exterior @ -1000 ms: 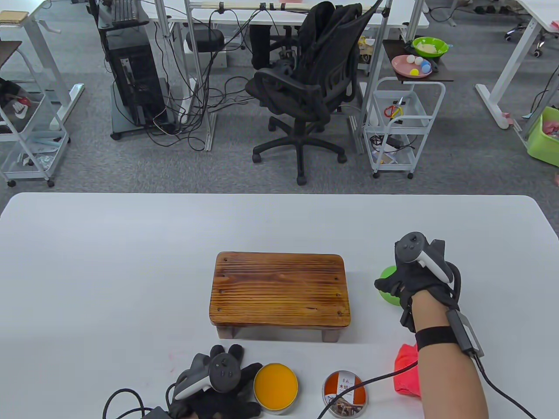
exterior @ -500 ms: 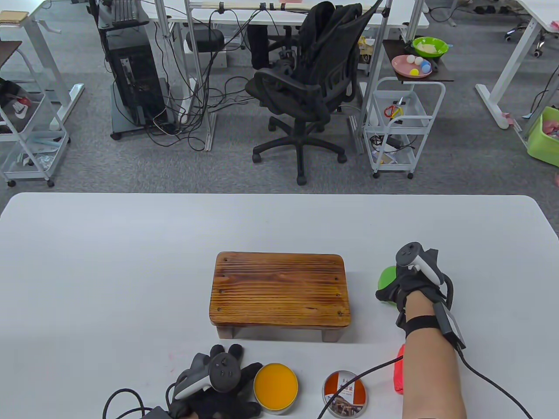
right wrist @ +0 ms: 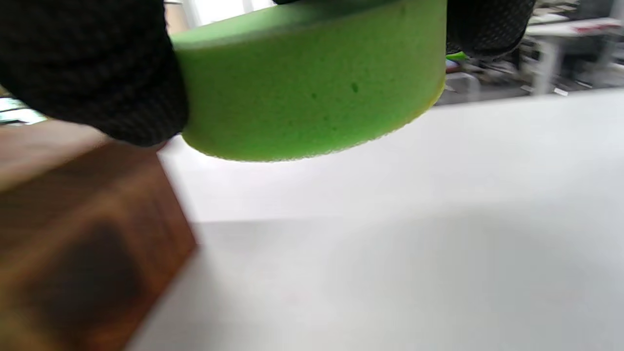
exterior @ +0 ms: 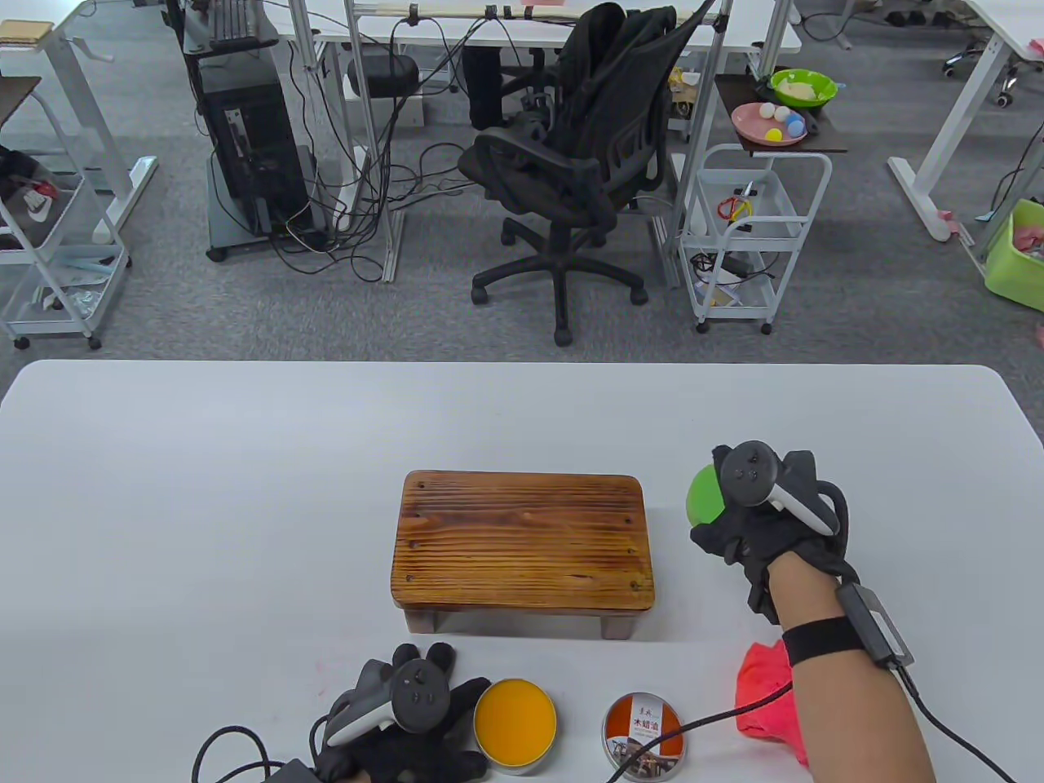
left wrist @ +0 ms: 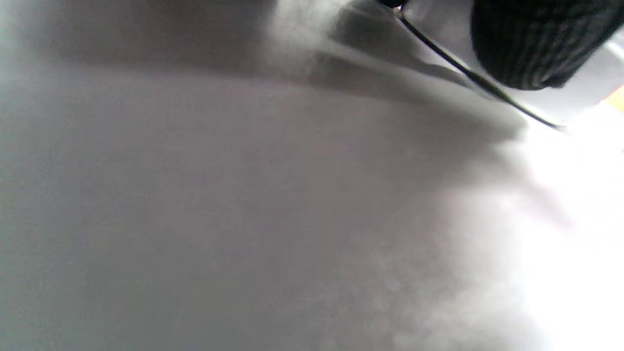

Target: Dip and apply wood wax on stool

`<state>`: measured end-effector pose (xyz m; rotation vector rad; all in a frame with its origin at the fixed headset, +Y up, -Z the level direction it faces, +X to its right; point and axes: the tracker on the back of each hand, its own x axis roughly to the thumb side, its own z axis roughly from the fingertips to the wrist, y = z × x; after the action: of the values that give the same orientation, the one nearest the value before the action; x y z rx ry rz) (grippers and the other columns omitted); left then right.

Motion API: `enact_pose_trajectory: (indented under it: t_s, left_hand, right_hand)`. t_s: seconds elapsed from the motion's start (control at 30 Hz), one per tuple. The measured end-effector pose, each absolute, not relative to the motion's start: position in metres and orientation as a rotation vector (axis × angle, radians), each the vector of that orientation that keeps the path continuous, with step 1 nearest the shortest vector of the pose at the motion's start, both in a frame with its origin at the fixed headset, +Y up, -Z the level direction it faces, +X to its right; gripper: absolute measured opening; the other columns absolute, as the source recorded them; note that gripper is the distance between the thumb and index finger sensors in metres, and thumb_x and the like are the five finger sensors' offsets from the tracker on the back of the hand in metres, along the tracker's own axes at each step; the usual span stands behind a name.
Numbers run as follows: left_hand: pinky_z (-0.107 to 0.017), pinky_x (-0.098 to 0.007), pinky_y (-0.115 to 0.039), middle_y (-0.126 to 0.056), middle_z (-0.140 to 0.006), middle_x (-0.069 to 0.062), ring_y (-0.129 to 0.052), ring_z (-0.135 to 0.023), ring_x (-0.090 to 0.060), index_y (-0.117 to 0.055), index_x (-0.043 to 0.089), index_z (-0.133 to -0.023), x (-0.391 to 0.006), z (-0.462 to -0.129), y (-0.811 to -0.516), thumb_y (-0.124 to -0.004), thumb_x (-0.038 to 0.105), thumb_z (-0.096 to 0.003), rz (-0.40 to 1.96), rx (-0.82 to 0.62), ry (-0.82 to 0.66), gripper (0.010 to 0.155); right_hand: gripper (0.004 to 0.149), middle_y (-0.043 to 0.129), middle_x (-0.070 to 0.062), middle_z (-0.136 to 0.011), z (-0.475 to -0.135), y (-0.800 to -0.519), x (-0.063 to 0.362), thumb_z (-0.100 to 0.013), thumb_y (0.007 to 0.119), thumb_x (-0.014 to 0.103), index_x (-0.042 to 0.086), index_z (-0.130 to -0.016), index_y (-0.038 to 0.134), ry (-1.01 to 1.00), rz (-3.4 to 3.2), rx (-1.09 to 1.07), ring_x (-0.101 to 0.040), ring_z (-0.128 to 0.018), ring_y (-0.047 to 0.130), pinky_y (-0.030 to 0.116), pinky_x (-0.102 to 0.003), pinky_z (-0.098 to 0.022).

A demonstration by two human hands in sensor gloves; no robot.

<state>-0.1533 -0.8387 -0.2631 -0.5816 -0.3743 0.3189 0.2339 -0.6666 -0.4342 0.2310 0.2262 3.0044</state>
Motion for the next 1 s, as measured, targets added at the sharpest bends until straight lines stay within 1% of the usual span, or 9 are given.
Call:
enact_pose_trajectory:
  t_s: [0.03, 0.1, 0.2, 0.3, 0.4, 0.5, 0.67, 1.0]
  left_hand:
    - [-0.06, -0.079, 0.0, 0.011, -0.118, -0.007, 0.016, -0.099, -0.049, -0.033, 0.058, -0.103, -0.153, -0.263, -0.839, -0.07, 0.074, -0.0583, 0.319, -0.582, -0.374, 0.06]
    - [-0.06, -0.079, 0.0, 0.011, -0.118, -0.007, 0.016, -0.099, -0.049, -0.033, 0.058, -0.103, -0.153, -0.263, -0.839, -0.07, 0.074, -0.0582, 0.319, -0.582, -0.374, 0.06]
    - [-0.06, -0.079, 0.0, 0.011, -0.118, -0.007, 0.016, -0.099, -0.049, -0.033, 0.058, -0.103, -0.153, -0.263, -0.839, -0.07, 0.074, -0.0583, 0.319, -0.582, -0.374, 0.059]
    - [-0.06, -0.079, 0.0, 0.011, -0.118, -0.007, 0.016, -0.099, -0.049, -0.034, 0.058, -0.102, -0.153, -0.263, -0.839, -0.07, 0.074, -0.0582, 0.319, -0.582, -0.374, 0.059]
    - [-0.06, -0.079, 0.0, 0.011, -0.118, -0.007, 0.016, -0.099, -0.049, -0.034, 0.059, -0.102, -0.153, -0.263, -0.839, -0.07, 0.074, -0.0583, 0.319, -0.582, -0.374, 0.059]
    - [-0.06, -0.079, 0.0, 0.011, -0.118, -0.007, 0.016, -0.099, -0.049, -0.034, 0.059, -0.102, -0.153, -0.263, -0.839, -0.07, 0.074, -0.0585, 0.319, -0.582, -0.374, 0.059]
    - [-0.061, -0.079, 0.0, 0.011, -0.118, -0.007, 0.016, -0.099, -0.049, -0.034, 0.059, -0.102, -0.153, -0.263, -0.839, -0.07, 0.074, -0.0586, 0.319, -0.582, -0.374, 0.059]
    - [-0.061, -0.079, 0.0, 0.011, -0.118, -0.007, 0.016, -0.099, -0.049, -0.034, 0.059, -0.102, -0.153, -0.263, -0.839, -0.069, 0.074, -0.0589, 0.319, -0.582, -0.374, 0.058]
  right_hand:
    - [0.112, 0.04, -0.029, -0.112, -0.42, -0.654, 0.22, -0.029, 0.098, 0.063, 0.02, -0.109, 0.033, 0.194, 3.011, 0.335, -0.055, -0.09, 0.062, 0.067, -0.061, -0.065]
    - [0.112, 0.041, -0.029, -0.112, -0.397, -0.64, 0.196, -0.029, 0.097, 0.064, 0.019, -0.11, 0.035, 0.178, 2.997, 0.502, -0.055, -0.09, 0.063, 0.068, -0.061, -0.064]
    - [0.111, 0.043, -0.03, -0.111, -0.361, -0.631, 0.16, -0.03, 0.097, 0.065, 0.018, -0.11, 0.037, 0.239, 2.958, 0.751, -0.055, -0.089, 0.066, 0.07, -0.061, -0.063]
    - [0.111, 0.045, -0.03, -0.111, -0.327, -0.636, 0.126, -0.03, 0.096, 0.066, 0.018, -0.111, 0.038, 0.316, 2.961, 0.979, -0.055, -0.089, 0.067, 0.071, -0.06, -0.063]
    - [0.11, 0.047, -0.03, -0.111, -0.3, -0.653, 0.097, -0.03, 0.096, 0.066, 0.017, -0.11, 0.039, 0.414, 2.937, 1.152, -0.055, -0.088, 0.069, 0.072, -0.06, -0.062]
    - [0.11, 0.048, -0.031, -0.111, -0.285, -0.674, 0.075, -0.03, 0.096, 0.066, 0.017, -0.11, 0.041, 0.527, 2.905, 1.254, -0.056, -0.087, 0.07, 0.073, -0.061, -0.061]
    - [0.108, 0.05, -0.031, -0.111, -0.273, -0.705, 0.053, -0.03, 0.097, 0.065, 0.017, -0.11, 0.043, 0.676, 2.916, 1.355, -0.056, -0.087, 0.07, 0.073, -0.061, -0.061]
    - [0.102, 0.052, -0.026, -0.111, -0.266, -0.734, 0.034, -0.03, 0.098, 0.063, 0.017, -0.109, 0.051, 0.758, 3.004, 1.427, -0.054, -0.087, 0.069, 0.072, -0.06, -0.061]
